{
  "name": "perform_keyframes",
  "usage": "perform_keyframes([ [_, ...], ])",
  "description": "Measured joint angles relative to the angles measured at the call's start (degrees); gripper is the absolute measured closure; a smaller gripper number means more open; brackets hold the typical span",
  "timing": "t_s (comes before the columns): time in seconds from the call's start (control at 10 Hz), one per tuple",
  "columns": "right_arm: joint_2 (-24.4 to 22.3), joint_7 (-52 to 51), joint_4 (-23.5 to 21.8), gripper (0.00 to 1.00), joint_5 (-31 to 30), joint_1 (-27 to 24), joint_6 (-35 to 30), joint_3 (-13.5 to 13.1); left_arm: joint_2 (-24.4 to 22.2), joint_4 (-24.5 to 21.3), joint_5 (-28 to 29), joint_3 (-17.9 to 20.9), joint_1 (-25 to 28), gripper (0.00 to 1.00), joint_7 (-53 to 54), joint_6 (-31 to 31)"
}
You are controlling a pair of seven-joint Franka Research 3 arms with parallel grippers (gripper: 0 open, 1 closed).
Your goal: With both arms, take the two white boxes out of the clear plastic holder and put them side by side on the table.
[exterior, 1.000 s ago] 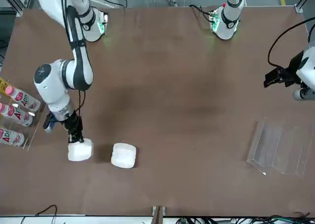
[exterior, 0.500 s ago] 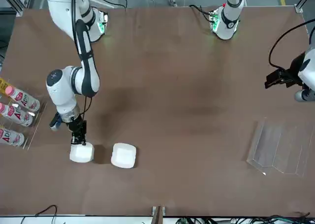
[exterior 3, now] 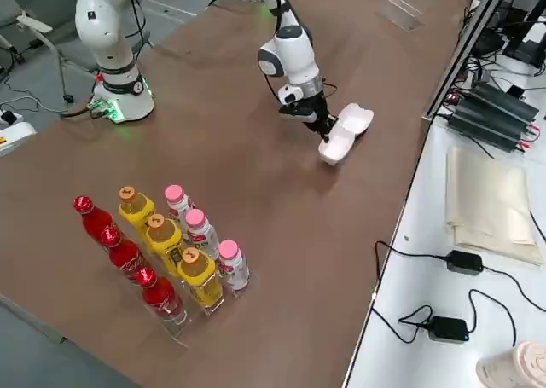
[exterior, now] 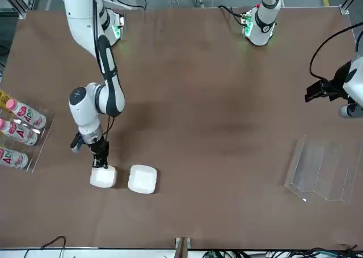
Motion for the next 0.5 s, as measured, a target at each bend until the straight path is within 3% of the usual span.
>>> perform_keyframes([
  [0.5, 2.82, 0.16, 0.41, 0.99, 0.58, -0.80, 4.46, 2.63, 0.13, -0.37, 0.00, 0.06, 0.84, 0.00, 0.30, 0.00],
])
